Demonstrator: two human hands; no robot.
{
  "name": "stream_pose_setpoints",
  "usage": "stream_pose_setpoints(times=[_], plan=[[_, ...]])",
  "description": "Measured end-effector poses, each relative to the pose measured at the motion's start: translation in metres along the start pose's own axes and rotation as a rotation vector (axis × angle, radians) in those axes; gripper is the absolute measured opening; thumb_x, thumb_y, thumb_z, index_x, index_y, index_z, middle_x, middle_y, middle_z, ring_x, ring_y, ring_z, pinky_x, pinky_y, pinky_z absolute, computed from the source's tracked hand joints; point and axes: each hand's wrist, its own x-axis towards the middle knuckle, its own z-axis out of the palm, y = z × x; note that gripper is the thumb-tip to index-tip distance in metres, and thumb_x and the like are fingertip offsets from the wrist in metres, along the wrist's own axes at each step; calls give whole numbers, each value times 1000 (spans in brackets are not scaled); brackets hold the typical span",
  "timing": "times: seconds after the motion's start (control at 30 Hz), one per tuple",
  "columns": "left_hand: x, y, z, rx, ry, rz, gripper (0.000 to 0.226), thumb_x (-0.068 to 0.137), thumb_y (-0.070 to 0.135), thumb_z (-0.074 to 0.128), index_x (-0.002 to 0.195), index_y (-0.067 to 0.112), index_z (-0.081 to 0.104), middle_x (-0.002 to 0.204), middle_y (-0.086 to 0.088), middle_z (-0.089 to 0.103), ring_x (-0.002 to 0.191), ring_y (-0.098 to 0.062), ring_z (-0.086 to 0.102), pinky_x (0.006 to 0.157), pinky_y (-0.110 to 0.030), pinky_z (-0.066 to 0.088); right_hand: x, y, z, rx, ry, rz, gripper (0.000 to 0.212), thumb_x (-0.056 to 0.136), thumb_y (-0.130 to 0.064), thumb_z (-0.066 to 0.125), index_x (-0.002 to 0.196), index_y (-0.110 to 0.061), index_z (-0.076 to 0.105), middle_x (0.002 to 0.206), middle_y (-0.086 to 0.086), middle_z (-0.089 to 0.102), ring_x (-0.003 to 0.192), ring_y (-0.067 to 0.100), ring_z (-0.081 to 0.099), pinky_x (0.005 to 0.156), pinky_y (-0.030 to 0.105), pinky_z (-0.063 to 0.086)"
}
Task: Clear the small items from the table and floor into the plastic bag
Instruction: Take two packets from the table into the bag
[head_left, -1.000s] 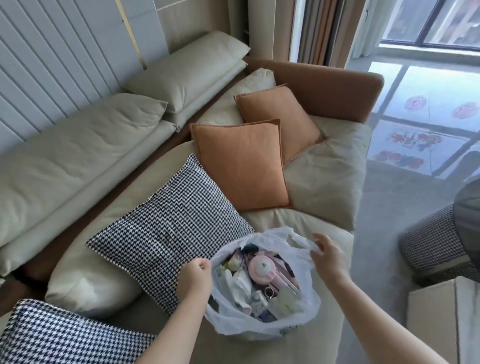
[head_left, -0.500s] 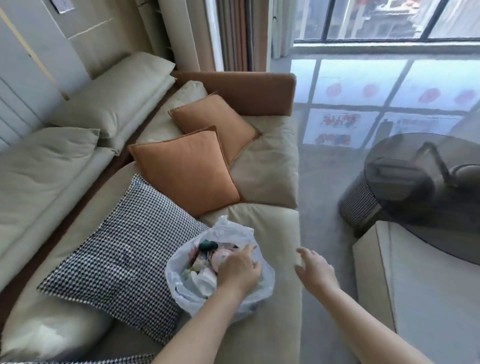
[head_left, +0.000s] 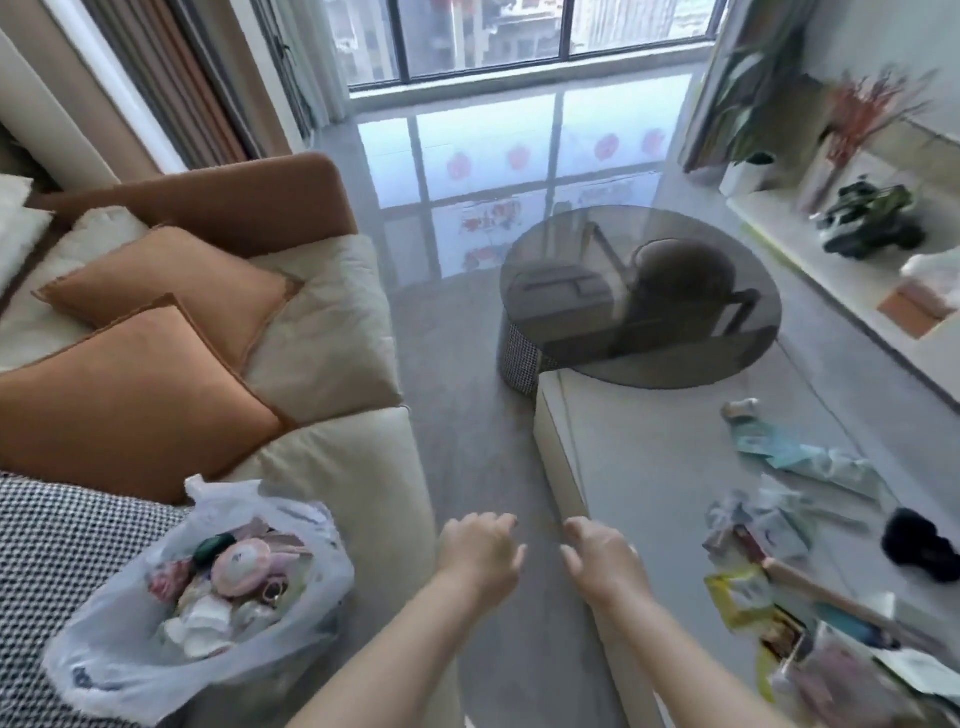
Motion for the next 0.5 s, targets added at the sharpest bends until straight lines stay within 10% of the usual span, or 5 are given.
stream_pose_setpoints(times=[0.5], plan=[[2,276,99,82,-159,261,39,94,41,40,125,21,54,125,0,59,117,-24,54,94,-33,41,-115,286,-25,245,87,367,32,95,-31,45,126,-23,53,127,-1,58,118,21,52,95,33,42]])
